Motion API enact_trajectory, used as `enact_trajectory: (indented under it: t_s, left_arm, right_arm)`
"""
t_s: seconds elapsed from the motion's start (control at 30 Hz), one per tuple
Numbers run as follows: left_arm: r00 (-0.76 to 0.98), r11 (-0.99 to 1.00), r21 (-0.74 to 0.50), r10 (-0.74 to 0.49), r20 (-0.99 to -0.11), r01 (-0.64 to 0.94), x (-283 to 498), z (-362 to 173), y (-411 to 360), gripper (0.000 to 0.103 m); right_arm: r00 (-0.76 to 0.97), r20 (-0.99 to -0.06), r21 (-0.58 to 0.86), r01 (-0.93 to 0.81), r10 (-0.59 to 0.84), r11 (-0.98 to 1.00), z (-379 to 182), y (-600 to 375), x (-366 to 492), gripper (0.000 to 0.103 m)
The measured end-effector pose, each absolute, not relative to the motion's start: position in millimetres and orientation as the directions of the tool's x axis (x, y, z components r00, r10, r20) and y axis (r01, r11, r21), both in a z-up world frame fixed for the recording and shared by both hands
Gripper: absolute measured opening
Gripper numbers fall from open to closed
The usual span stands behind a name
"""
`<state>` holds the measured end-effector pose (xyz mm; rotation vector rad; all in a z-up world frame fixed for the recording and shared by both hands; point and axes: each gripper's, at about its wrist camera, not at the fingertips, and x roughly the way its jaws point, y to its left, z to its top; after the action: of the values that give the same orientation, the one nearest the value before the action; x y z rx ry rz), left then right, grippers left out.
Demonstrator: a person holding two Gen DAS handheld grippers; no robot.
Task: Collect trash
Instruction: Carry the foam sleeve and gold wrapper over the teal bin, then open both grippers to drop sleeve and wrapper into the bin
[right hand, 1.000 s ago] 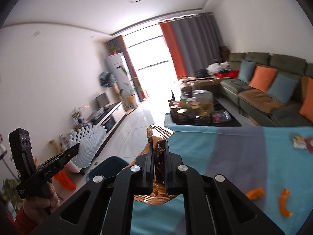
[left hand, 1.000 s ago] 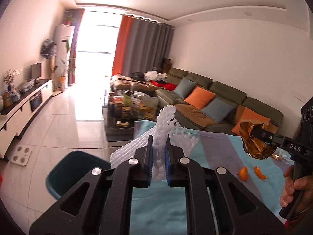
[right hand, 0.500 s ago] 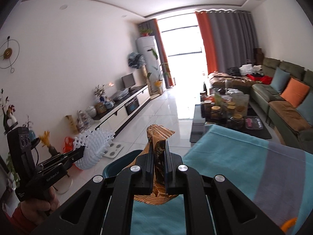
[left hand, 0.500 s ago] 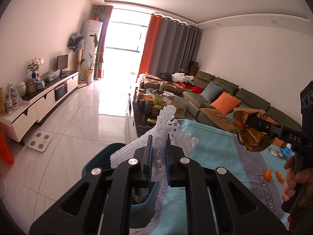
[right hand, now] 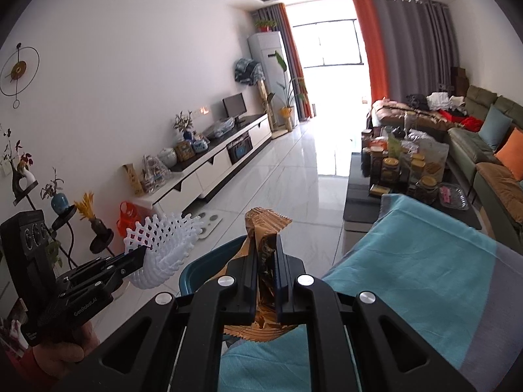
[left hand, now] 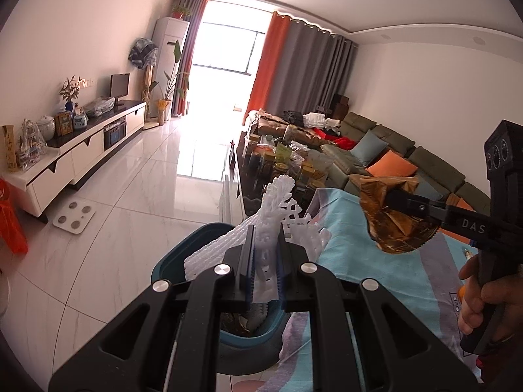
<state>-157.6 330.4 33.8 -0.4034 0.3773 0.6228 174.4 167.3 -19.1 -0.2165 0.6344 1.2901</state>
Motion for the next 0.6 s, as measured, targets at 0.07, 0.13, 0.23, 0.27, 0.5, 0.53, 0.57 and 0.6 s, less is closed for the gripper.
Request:
enact_trajectory:
  t_s: [0.07, 0.13, 0.23, 0.27, 0.5, 0.53, 0.57, 0.6]
  left_arm:
    - [0.74, 0.733, -0.246, 0.484, -0.466, -0.634, -148.3, 28.8, 333.1, 0.011]
    - [0.731, 0.724, -0.252, 0.48, -0.485, -0.643, -141.1, 20.4, 339.3, 0.011]
    - [0.716, 0.707, -0.263, 0.474, -0.513, -0.656, -131.9, 3.5, 348.4, 0.011]
    - [0.707, 0.7, -0.264, 0.473, -0.526, -0.664, -127.1, -3.6, 354.0, 0.011]
    - [0.654, 0.656, -0.263, 0.467, -0.595, -0.708, -96.8, -45.3, 391.8, 0.012]
    - [0.651, 0.655, -0.26, 0.467, -0.599, -0.709, -93.4, -50.8, 397.0, 0.012]
    - [0.643, 0.652, -0.254, 0.468, -0.606, -0.714, -89.6, -57.8, 402.4, 0.012]
    - [0.638, 0.648, -0.254, 0.466, -0.613, -0.718, -86.0, -62.6, 407.4, 0.012]
  right_arm:
    - [0.122, -0.57, 0.197, -0.94, 0.812, 0.28, -24.7, 179.6, 176.0, 0.007]
    - [0.111, -0.591, 0.195, -0.941, 0.799, 0.275, -32.6, 192.2, 174.1, 0.007]
    - [0.091, -0.632, 0.192, -0.944, 0.769, 0.269, -47.4, 213.9, 173.8, 0.007]
    - [0.08, -0.646, 0.195, -0.944, 0.759, 0.265, -51.8, 220.9, 174.2, 0.007]
    - [0.013, -0.762, 0.205, -0.943, 0.648, 0.26, -96.6, 271.0, 169.0, 0.007]
    - [0.009, -0.782, 0.194, -0.946, 0.624, 0.258, -104.5, 278.5, 166.8, 0.007]
    - [0.01, -0.792, 0.188, -0.947, 0.61, 0.26, -109.3, 282.7, 165.6, 0.007]
    - [0.015, -0.801, 0.178, -0.949, 0.598, 0.262, -113.4, 285.9, 165.1, 0.008]
